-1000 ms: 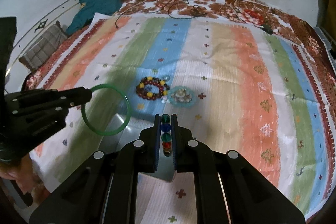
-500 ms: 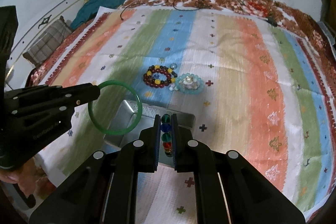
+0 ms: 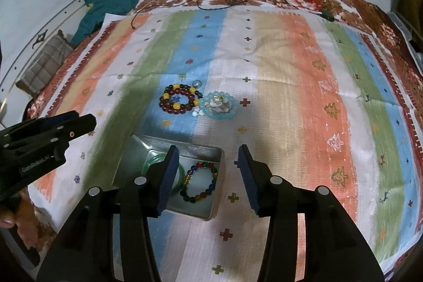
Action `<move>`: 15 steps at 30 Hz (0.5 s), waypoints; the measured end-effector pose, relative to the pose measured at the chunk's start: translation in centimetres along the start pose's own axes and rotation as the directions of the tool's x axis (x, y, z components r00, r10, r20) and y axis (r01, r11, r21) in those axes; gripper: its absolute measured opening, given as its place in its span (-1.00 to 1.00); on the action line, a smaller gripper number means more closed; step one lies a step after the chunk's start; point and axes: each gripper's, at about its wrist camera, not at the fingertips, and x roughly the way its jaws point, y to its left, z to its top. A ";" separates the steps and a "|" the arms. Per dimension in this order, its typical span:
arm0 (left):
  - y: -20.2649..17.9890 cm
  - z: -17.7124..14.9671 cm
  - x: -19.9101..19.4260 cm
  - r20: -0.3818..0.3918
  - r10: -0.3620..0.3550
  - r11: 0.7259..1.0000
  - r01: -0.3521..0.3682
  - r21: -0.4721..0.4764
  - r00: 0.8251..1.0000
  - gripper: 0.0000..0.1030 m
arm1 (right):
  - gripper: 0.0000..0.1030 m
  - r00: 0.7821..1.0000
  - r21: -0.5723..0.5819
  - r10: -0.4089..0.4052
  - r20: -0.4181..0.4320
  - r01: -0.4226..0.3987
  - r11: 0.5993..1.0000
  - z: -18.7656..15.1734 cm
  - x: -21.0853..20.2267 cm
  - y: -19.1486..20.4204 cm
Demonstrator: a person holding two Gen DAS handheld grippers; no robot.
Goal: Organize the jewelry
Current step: 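Move both open tools back toward the remaining bracelets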
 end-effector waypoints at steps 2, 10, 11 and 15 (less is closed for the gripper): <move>0.3 0.2 0.4 -0.007 0.008 1.000 -0.008 -0.007 1.000 -0.20 | -0.05 1.000 0.003 -0.004 -0.003 0.004 1.000 0.1 0.2 -0.1; 0.8 1.1 1.9 -0.016 0.025 0.999 -0.026 -0.026 1.000 -0.08 | 0.09 1.000 0.023 -0.027 0.009 0.026 0.999 1.2 1.2 -1.0; 0.7 1.2 2.0 -0.016 0.026 0.999 -0.027 -0.024 1.000 -0.08 | 0.13 1.000 0.025 -0.029 0.007 0.029 0.999 1.3 1.3 -1.1; 0.1 1.6 3.1 -0.024 0.038 0.999 -0.038 -0.007 0.999 -0.03 | 0.20 0.999 0.012 -0.045 -0.004 0.045 0.999 1.5 2.0 -1.2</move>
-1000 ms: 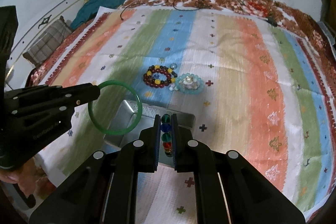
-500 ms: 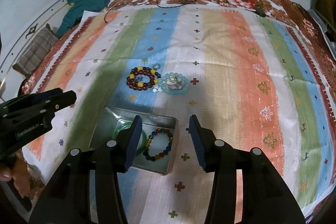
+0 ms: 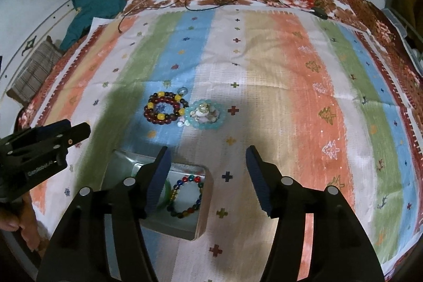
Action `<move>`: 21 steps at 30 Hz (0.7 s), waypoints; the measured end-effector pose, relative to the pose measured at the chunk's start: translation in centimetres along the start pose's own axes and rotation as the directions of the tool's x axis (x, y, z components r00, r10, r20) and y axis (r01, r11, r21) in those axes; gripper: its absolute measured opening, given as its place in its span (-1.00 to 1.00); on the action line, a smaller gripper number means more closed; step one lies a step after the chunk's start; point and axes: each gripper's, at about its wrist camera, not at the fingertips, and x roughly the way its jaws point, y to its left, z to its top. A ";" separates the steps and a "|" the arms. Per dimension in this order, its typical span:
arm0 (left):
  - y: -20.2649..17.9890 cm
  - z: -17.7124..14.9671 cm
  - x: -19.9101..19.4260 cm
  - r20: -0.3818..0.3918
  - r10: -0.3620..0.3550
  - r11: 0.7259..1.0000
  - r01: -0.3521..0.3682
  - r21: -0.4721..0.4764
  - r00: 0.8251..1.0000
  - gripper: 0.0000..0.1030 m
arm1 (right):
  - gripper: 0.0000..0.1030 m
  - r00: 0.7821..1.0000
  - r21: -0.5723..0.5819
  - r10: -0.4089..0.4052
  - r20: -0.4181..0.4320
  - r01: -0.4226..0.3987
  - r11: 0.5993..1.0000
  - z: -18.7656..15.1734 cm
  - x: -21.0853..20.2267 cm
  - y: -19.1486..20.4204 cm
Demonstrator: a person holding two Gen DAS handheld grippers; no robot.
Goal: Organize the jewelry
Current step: 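Move both open tools back toward the remaining bracelets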
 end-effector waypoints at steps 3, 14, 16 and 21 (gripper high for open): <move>-0.3 0.6 0.7 0.004 0.008 1.000 -0.008 0.002 1.000 -0.01 | 0.22 1.000 -0.001 -0.018 -0.010 0.018 1.000 0.2 0.7 -0.2; -0.7 1.7 3.5 -0.028 0.028 0.999 -0.028 0.021 0.999 0.01 | 0.24 0.998 0.029 -0.023 -0.056 0.025 0.999 1.1 3.6 -1.3; -0.6 2.0 3.9 -0.034 0.024 1.000 -0.024 0.012 0.999 0.01 | 0.24 0.998 0.037 -0.014 -0.060 0.016 0.999 1.4 4.0 -1.4; -0.7 2.5 5.1 -0.051 0.027 1.000 -0.026 0.010 0.998 0.01 | 0.24 0.998 0.037 -0.022 -0.065 0.024 0.999 2.2 5.1 -1.4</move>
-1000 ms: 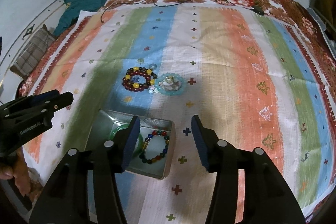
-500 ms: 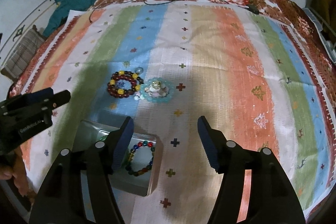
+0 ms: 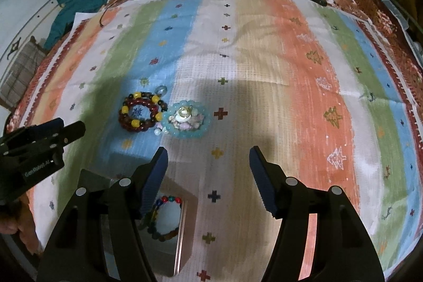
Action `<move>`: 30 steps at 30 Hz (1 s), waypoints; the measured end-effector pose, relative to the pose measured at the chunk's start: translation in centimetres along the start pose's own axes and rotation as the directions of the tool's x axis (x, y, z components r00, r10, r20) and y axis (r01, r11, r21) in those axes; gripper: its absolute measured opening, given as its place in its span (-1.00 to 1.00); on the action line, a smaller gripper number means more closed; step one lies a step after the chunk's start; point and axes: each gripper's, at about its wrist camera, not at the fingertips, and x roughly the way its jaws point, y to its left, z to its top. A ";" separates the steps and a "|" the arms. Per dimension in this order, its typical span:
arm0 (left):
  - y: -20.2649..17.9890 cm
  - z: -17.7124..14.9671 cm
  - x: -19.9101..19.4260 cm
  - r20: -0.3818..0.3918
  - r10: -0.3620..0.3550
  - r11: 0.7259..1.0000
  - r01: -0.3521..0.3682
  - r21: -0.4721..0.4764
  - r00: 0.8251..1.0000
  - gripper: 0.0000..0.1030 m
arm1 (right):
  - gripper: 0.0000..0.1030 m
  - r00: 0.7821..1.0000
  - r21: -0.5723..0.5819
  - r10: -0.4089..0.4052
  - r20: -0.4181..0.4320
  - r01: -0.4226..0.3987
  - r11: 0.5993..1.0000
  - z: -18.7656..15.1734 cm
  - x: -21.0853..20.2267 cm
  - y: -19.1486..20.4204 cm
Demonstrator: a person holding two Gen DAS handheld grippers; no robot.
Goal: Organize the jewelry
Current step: 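Move both open tools back toward the remaining bracelets, then grasp the dark bead bracelet with the left tool while the right grasps the blue one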
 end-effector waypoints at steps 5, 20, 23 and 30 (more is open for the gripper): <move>0.0 0.5 0.8 -0.002 0.008 1.000 -0.008 0.007 1.000 0.01 | 0.24 1.000 -0.014 0.000 -0.018 0.000 1.000 0.3 1.1 0.2; 0.0 2.0 3.4 -0.038 -0.005 1.000 0.005 0.009 0.999 0.01 | 0.24 0.999 -0.038 -0.001 -0.050 -0.001 0.999 1.4 3.8 0.8; -0.1 2.2 3.9 -0.043 -0.005 1.000 0.006 0.010 0.999 0.01 | 0.24 0.998 -0.036 -0.017 -0.057 0.015 0.999 1.7 4.5 0.5; -0.5 2.8 5.6 -0.066 -0.002 1.000 0.004 0.025 0.998 0.01 | 0.24 0.996 -0.036 -0.048 -0.074 0.045 0.998 2.4 6.3 -0.1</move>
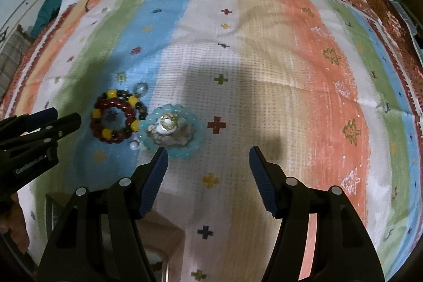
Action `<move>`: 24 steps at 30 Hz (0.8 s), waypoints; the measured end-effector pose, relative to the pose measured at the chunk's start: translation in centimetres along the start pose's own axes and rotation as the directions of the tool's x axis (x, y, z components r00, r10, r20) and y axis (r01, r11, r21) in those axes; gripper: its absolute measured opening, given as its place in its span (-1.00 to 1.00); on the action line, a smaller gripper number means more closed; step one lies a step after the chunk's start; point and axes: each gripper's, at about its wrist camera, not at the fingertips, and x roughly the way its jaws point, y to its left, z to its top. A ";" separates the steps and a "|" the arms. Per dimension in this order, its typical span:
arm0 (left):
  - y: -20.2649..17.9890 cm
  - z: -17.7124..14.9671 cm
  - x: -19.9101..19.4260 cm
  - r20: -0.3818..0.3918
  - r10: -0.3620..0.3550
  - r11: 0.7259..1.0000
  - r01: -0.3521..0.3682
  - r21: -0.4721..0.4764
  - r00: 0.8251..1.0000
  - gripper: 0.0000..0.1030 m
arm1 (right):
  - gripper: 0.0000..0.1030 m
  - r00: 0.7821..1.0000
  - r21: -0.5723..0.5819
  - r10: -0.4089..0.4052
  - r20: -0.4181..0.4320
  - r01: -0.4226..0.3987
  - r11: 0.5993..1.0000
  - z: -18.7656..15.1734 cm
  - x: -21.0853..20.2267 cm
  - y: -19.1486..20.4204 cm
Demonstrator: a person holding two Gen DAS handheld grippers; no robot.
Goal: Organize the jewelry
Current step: 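Grasp the dark bead bracelet with the left tool while the right grasps the blue one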
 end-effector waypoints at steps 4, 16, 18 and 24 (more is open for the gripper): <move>0.0 0.4 1.0 -0.015 0.000 1.000 0.000 -0.002 1.000 0.01 | 0.24 1.000 0.004 -0.011 -0.015 0.011 1.000 0.3 1.0 -0.4; 0.2 1.2 2.9 -0.037 -0.018 1.000 0.017 -0.017 0.999 -0.05 | 0.23 0.999 0.014 -0.025 -0.046 0.026 1.000 1.1 3.3 -0.9; 0.2 1.3 3.1 -0.039 -0.021 1.000 0.020 -0.014 0.999 -0.07 | 0.23 0.998 0.005 -0.029 -0.049 0.029 1.000 1.2 3.7 -0.6; 0.2 1.5 4.2 -0.051 -0.020 1.000 0.020 -0.007 0.999 -0.15 | 0.23 0.998 0.008 -0.032 -0.058 0.032 0.999 1.4 4.3 -0.6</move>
